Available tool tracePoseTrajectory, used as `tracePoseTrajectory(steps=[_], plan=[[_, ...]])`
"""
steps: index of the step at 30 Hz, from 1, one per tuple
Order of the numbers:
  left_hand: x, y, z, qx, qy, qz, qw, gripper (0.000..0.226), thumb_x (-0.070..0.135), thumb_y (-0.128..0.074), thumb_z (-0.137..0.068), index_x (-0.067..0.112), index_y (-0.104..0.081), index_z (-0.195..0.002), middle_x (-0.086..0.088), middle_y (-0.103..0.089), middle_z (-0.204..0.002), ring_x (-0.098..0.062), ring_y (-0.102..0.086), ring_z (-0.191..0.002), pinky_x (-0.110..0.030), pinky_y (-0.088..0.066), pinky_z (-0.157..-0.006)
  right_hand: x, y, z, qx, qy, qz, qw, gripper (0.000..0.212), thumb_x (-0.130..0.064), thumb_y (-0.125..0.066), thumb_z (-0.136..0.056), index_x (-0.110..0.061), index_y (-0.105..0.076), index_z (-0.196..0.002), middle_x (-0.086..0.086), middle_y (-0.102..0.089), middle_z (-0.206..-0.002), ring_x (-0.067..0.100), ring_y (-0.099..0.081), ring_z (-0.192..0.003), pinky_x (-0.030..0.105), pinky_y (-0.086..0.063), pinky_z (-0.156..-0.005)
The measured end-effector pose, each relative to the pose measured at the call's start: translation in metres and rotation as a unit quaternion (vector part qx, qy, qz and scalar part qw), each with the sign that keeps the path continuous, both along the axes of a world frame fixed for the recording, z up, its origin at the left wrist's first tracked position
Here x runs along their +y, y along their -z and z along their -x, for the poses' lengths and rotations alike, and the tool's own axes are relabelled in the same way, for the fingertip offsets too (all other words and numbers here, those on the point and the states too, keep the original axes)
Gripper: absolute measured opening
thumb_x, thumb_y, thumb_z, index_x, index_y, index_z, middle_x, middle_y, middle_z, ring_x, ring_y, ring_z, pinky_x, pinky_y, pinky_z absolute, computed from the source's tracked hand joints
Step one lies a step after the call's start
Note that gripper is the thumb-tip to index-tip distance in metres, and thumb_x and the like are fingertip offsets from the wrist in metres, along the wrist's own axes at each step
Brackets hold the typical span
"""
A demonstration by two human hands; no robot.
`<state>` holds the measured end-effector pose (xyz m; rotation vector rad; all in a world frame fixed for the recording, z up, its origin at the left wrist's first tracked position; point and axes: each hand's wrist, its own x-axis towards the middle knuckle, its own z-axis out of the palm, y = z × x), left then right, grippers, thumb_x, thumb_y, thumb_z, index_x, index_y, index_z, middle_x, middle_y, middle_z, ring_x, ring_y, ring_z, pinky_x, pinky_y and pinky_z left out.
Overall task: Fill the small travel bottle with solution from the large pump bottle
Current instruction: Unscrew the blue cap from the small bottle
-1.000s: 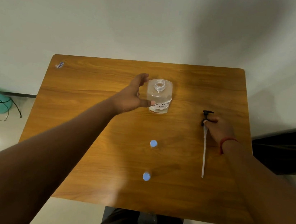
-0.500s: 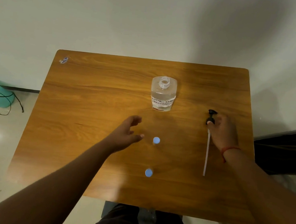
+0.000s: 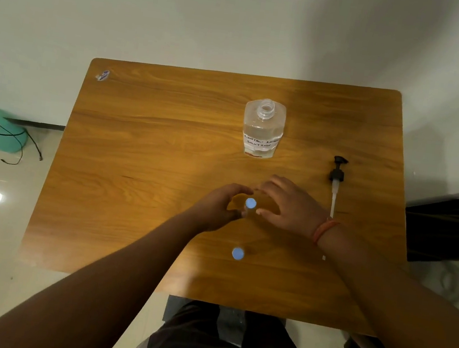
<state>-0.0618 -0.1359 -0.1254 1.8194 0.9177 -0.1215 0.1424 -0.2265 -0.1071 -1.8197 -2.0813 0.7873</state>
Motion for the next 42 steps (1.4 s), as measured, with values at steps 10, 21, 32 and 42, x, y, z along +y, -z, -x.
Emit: tracePoseTrajectory(steps=[10, 21, 32, 42], plan=[[-0.001, 0.009, -0.007, -0.016, -0.027, -0.013, 0.999, 0.034, 0.006, -0.068, -0.094, 0.013, -0.065, -0.127, -0.007, -0.067, -0.129, -0.024, -0.060, -0.122, -0.045, -0.049, -0.105, 0.013, 0.007, 0.012, 0.043, -0.019, -0.023, 0.999, 0.027, -0.028, -0.062, -0.090, -0.021, -0.066, -0.116, -0.002, -0.063, -0.109, 0.017, -0.054, -0.102, 0.032, -0.046, -0.083], [0.009, -0.025, -0.014, -0.072, -0.044, -0.018, 0.996, 0.025, 0.009, -0.067, -0.095, 0.028, -0.061, -0.080, 0.007, -0.062, -0.081, -0.016, -0.058, -0.082, -0.033, -0.047, -0.081, 0.026, -0.031, 0.002, 0.083, 0.024, -0.056, 0.995, 0.028, -0.023, -0.058, -0.084, -0.015, -0.070, -0.108, 0.003, -0.067, -0.102, 0.019, -0.061, -0.093, 0.040, -0.052, -0.080], [0.034, -0.170, -0.037, -0.195, -0.078, 0.037, 0.977, 0.022, 0.016, -0.068, -0.097, 0.007, -0.065, -0.116, -0.017, -0.071, -0.111, -0.021, -0.069, -0.097, -0.041, -0.059, -0.094, 0.056, -0.188, -0.022, 0.067, 0.032, -0.135, 0.988, 0.039, -0.035, -0.052, -0.080, -0.015, -0.072, -0.106, -0.002, -0.068, -0.096, 0.010, -0.060, -0.084, 0.015, -0.047, -0.075], [0.061, -0.341, -0.071, -0.296, -0.047, -0.032, 0.954, 0.023, 0.015, -0.070, -0.095, 0.001, -0.062, -0.112, -0.016, -0.074, -0.109, -0.032, -0.072, -0.104, -0.042, -0.063, -0.082, 0.072, -0.359, -0.050, 0.098, 0.061, -0.222, 0.968, 0.014, -0.015, -0.070, -0.087, -0.024, -0.074, -0.097, -0.010, -0.069, -0.091, 0.005, -0.063, -0.082, 0.018, -0.049, -0.075]])
